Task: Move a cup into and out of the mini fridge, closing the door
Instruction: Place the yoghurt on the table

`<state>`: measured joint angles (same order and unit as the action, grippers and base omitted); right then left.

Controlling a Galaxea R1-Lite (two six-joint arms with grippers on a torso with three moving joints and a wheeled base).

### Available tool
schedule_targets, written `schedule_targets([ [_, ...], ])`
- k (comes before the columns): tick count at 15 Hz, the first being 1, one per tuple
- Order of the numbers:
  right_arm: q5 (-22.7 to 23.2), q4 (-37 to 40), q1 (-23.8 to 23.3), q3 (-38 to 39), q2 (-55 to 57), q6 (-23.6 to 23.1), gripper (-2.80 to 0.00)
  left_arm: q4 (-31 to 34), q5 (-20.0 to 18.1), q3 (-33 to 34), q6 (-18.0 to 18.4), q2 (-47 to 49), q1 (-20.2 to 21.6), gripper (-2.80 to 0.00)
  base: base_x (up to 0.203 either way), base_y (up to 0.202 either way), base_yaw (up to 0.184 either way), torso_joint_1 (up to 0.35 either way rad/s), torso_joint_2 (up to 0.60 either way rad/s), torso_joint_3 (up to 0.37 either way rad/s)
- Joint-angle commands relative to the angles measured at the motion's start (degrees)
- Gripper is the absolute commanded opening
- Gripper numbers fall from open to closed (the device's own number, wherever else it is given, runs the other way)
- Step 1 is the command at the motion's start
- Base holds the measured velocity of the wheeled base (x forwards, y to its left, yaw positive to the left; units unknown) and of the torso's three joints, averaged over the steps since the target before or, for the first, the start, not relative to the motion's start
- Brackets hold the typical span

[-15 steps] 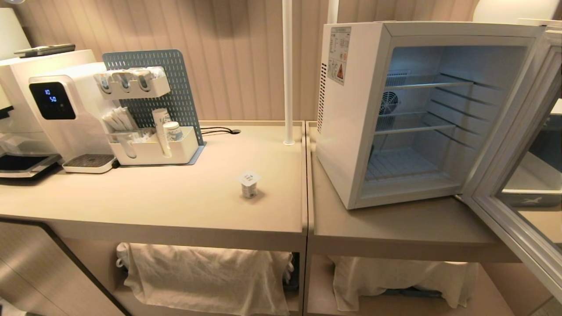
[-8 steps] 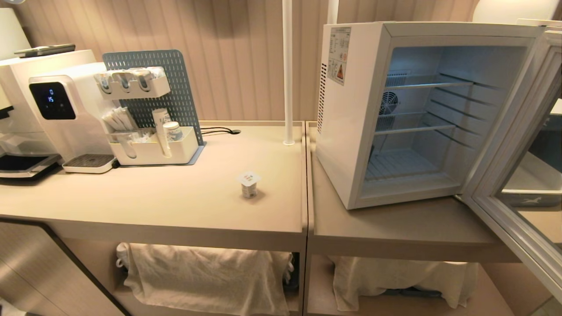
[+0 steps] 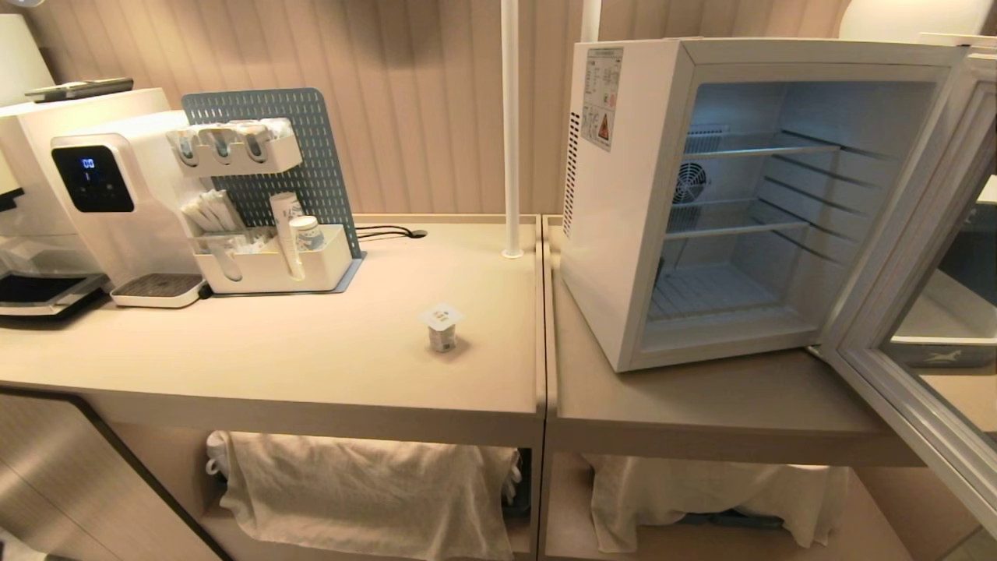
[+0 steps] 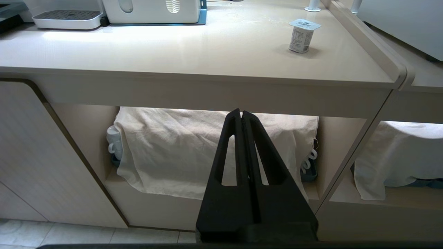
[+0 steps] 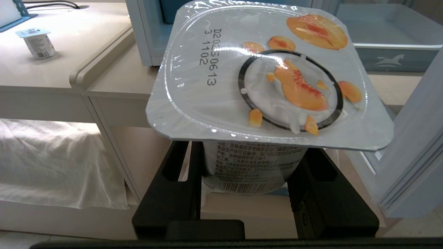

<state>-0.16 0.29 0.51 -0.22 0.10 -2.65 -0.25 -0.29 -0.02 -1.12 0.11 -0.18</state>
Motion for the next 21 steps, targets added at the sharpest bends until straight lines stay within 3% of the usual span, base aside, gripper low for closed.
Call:
schedule_targets([
  [1,0.1,-0.1,0.0,0.2,0.0,-0.3,-2.80,0.0,0.0,0.0,0.0,0.0,0.0,-2.80,0.000,0.000,0.000,0.000,0.00,0.000],
  [6,0.0,0.0,0.0,0.2,0.0,0.1,-2.80,0.0,0.0,0.0,0.1,0.0,0.0,-2.80,0.000,0.019,-0.003,0.000,0.00,-0.001],
  [21,0.0,0.0,0.0,0.2,0.0,0.4,-2.80,-0.1,-0.1,0.0,0.2,0.0,0.0,-2.80,0.000,0.190,0.000,0.002,0.00,0.002],
])
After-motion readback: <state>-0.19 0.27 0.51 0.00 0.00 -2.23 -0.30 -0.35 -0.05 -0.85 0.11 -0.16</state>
